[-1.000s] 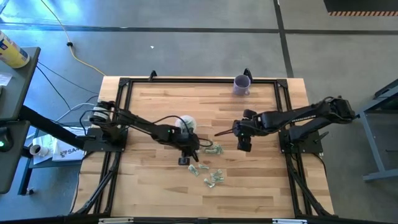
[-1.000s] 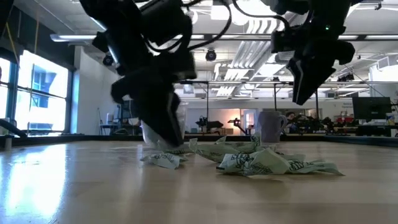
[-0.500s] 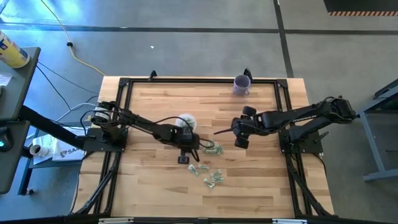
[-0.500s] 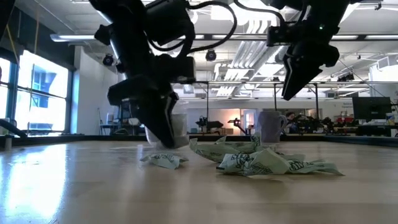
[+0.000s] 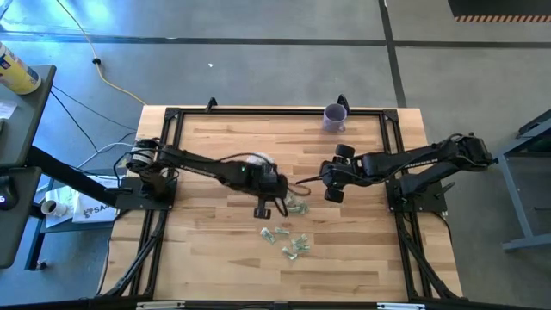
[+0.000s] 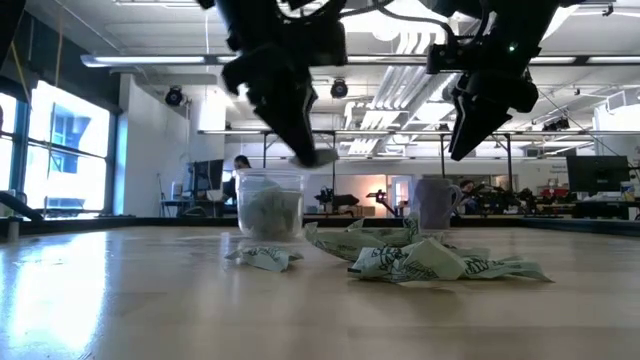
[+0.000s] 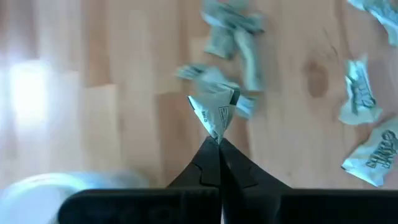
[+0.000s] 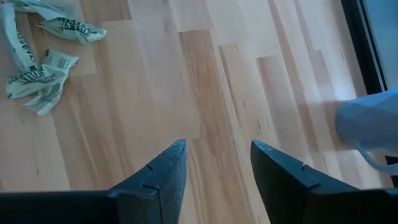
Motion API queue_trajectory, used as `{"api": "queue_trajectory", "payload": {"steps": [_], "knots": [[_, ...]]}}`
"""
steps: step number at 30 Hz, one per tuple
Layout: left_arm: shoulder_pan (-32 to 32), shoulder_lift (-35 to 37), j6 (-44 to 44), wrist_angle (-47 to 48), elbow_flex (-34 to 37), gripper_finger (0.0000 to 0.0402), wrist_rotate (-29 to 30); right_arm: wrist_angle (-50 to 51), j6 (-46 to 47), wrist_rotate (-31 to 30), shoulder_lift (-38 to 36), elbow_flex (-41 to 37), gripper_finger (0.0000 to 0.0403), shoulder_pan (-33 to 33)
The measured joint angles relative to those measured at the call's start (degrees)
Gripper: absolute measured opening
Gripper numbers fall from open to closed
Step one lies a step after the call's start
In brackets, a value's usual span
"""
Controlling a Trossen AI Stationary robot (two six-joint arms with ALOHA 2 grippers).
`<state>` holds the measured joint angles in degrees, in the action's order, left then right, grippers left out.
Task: Pick and place Stevia / Truvia into bins
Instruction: Put the white stevia packet into the transparent container
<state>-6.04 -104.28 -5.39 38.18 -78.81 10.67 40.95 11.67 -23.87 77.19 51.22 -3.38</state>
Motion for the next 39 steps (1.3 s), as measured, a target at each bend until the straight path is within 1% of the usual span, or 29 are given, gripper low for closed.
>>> {"api": "queue_trajectory", "payload": {"steps": [6,9,13,15,17,19,22,23,24,26,29,32,35,37,39], "knots": [[4.6,1.1,1.3,12.8,-8.0,0.0022,2.9,-0.2,-0.1,-0.1,0.0,0.0,0.0170,1.0],[7.6,4.0,3.7,17.4,-8.5,0.0025,3.5,-0.2,-0.3,-0.1,0.0,0.0,0.0170,1.3],[12.1,6.5,5.6,21.0,-8.5,0.0023,3.0,-0.5,-0.6,-1.2,0.0,0.0,0.0170,1.3],[14.6,6.6,5.0,20.7,-7.8,0.0023,-1.1,-1.1,-1.3,-1.5,0.0,0.0,0.0170,1.3],[16.8,6.3,3.7,19.8,-5.1,0.0024,-6.2,-1.9,-1.7,-1.5,0.0,0.0,0.0170,1.3],[17.7,5.4,3.0,16.4,-1.6,0.0031,-9.2,-2.4,-1.7,-0.4,0.0,0.0,0.0170,1.3],[18.0,4.5,3.3,13.3,4.0,0.0050,-12.5,-2.4,-2.7,4.8,0.1,0.0,0.0170,1.3],[18.0,4.3,4.4,10.9,5.2,0.0059,-13.2,-2.6,-2.8,6.9,0.2,0.0,0.0170,1.3],[17.9,4.2,5.7,10.7,6.1,0.0067,-13.2,-2.7,-3.1,9.2,0.5,0.0,0.0170,1.3],[17.1,4.3,8.7,11.6,6.5,0.0084,-12.3,-3.4,-4.1,12.9,1.4,0.0,0.0170,1.3],[15.8,5.5,11.4,11.9,5.2,0.0111,-8.2,-6.6,-7.1,16.3,3.9,0.0,0.0170,1.3],[14.2,8.2,11.8,12.9,2.3,0.0143,-4.2,-11.8,-10.8,20.9,7.3,0.0,0.0170,1.2],[12.7,10.9,14.0,17.1,-0.4,0.0173,-0.4,-17.0,-12.2,25.4,10.5,0.0,0.0170,1.2],[11.8,13.5,16.0,19.5,-1.2,0.0190,1.1,-19.7,-12.2,27.3,12.5,0.0,0.0170,1.2],[10.5,16.4,19.1,21.3,-1.1,0.0203,2.5,-21.5,-12.0,27.7,14.0,0.1,0.0170,1.2]]}}
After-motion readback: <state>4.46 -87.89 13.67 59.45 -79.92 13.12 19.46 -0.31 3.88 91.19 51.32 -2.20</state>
